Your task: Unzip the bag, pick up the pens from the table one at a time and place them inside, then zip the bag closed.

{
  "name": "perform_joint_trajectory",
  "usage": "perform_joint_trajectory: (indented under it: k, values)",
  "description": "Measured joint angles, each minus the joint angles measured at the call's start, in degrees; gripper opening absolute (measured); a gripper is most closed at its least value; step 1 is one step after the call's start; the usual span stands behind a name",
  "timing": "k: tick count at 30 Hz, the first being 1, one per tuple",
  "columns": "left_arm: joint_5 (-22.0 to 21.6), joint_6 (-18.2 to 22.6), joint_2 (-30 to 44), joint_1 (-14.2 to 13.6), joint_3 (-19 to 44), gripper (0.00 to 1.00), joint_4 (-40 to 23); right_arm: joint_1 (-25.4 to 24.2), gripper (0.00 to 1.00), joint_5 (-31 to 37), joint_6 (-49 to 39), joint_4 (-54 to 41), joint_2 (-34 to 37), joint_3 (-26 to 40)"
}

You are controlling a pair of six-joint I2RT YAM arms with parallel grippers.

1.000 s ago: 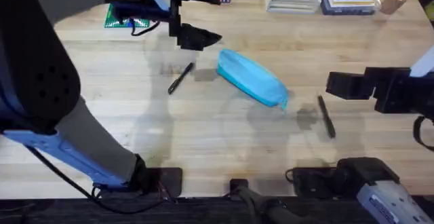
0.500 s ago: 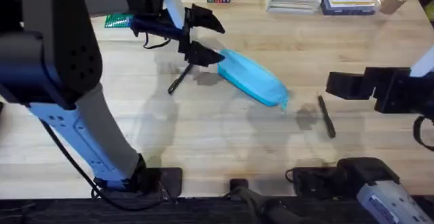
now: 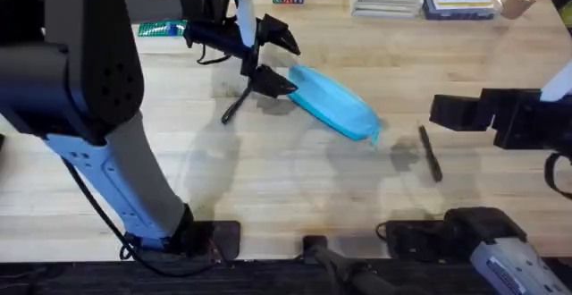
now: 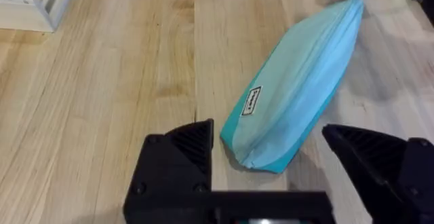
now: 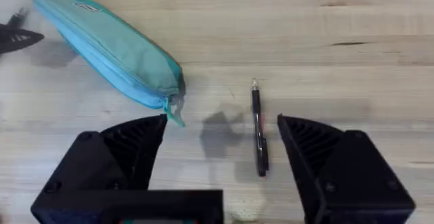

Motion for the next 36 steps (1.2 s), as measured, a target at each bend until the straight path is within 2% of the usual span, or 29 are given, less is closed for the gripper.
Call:
perform_joint_trajectory:
  k: [12, 13, 15, 18, 19, 20, 27, 29, 30, 36]
  values:
    - [-0.01, 0.0, 0.0, 0.0, 0.0, 0.993, 0.0, 0.0, 0.996, 0.0, 0.0, 0.02, 0.02, 0.0]
    - [-0.01, -0.02, -0.01, 0.0, 0.0, 0.971, 0.0, 0.0, 0.995, 0.0, 0.0, 0.0, 0.01, 0.0]
    - [-0.05, 0.04, -0.02, 0.0, 0.0, 0.694, 0.02, 0.0, 0.996, 0.0, 0.0, 0.0, 0.02, 0.0]
    - [-0.05, 0.07, -0.02, 0.0, 0.0, 0.216, 0.0, 0.0, 0.996, 0.0, 0.0, 0.0, 0.0, 0.0]
    - [-0.12, 0.25, -0.01, 0.0, 0.0, 0.088, 0.16, 0.0, 0.996, 0.0, 0.0, 0.02, 0.0, 0.0]
    - [-0.15, 0.39, -0.02, 0.0, 0.0, 0.056, 0.15, 0.0, 0.996, 0.0, 0.0, 0.01, 0.01, 0.0]
    - [-0.2, 0.42, -0.01, 0.0, 0.0, 0.044, 0.11, 0.0, 0.997, 0.0, 0.01, -0.17, 0.01, 0.0]
    - [-0.21, 0.42, 0.0, 0.0, 0.0, 0.044, 0.11, 0.0, 0.996, -0.02, 0.0, -3.08, 0.02, 0.02]
    - [-0.2, 0.42, -0.02, 0.0, 0.0, 0.044, 0.11, 0.0, 0.996, -2.6, 0.02, -5.55, 0.02, 0.02]
    - [-0.2, 0.42, -0.02, 0.0, 0.0, 0.044, 0.11, 0.0, 0.996, -10.45, 0.05, -5.67, 0.0, -1.85]
